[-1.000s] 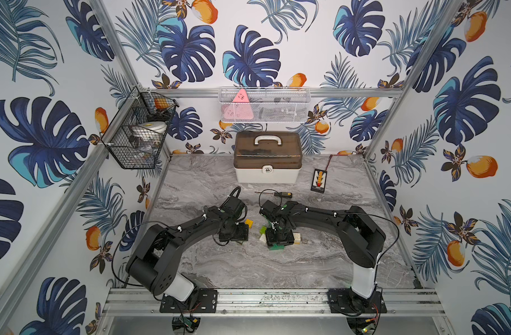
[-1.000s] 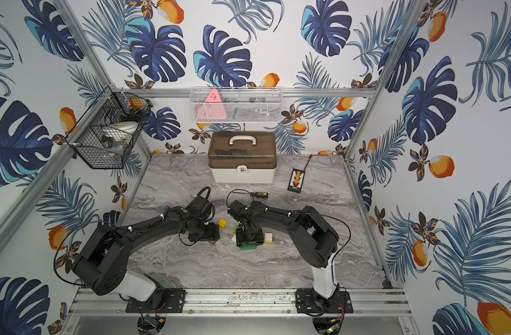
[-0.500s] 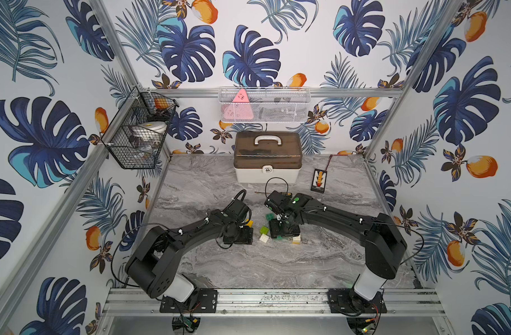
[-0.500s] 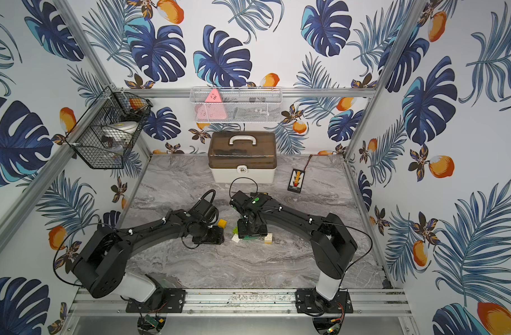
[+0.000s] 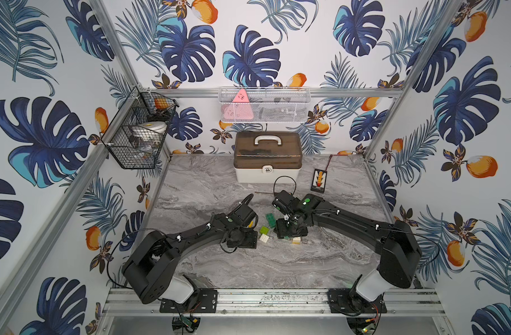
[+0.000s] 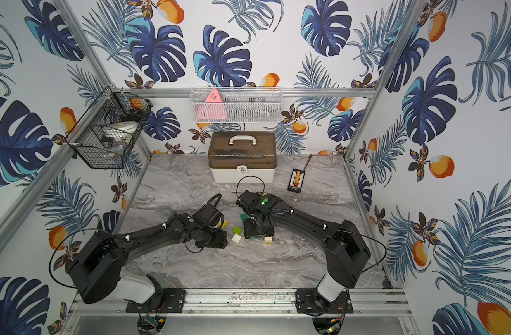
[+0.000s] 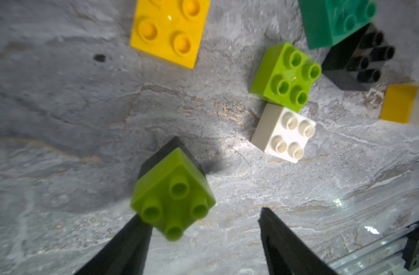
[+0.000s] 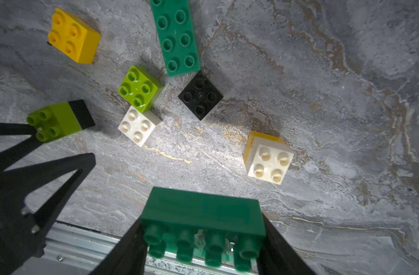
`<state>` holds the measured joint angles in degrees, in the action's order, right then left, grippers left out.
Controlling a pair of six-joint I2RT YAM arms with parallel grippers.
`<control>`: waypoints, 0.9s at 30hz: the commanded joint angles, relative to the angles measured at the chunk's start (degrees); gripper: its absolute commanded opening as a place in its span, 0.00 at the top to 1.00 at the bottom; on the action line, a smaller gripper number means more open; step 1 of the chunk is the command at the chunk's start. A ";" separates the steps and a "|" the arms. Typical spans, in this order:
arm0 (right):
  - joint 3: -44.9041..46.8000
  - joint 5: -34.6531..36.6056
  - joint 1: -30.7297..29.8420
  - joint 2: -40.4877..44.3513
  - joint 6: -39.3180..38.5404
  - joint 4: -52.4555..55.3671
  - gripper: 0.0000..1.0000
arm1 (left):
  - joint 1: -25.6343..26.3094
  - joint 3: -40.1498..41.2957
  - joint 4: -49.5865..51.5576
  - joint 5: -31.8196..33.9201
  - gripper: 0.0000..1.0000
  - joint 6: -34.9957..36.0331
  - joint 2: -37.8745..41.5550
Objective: Assemble a giraffe with lego
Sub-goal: Pick up the lego brick from the center of the board, then assemble the lego brick with the lego brick.
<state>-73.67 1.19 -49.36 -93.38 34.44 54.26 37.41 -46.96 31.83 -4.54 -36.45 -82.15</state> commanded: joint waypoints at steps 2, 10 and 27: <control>-3.84 -0.84 -0.07 -2.10 -5.50 1.26 0.53 | -0.03 -0.74 7.03 6.57 0.23 -4.09 4.98; -11.23 -5.71 -0.95 -8.46 -10.56 1.45 0.52 | -1.65 -1.48 15.54 9.19 0.22 -7.60 10.52; -31.09 -3.14 -9.08 -27.51 -7.40 11.62 0.53 | -20.71 4.28 6.48 -1.70 0.17 0.36 8.89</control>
<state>-103.28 -2.04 -57.98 -119.55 25.80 64.60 17.30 -41.76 38.96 -4.91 -38.85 -73.03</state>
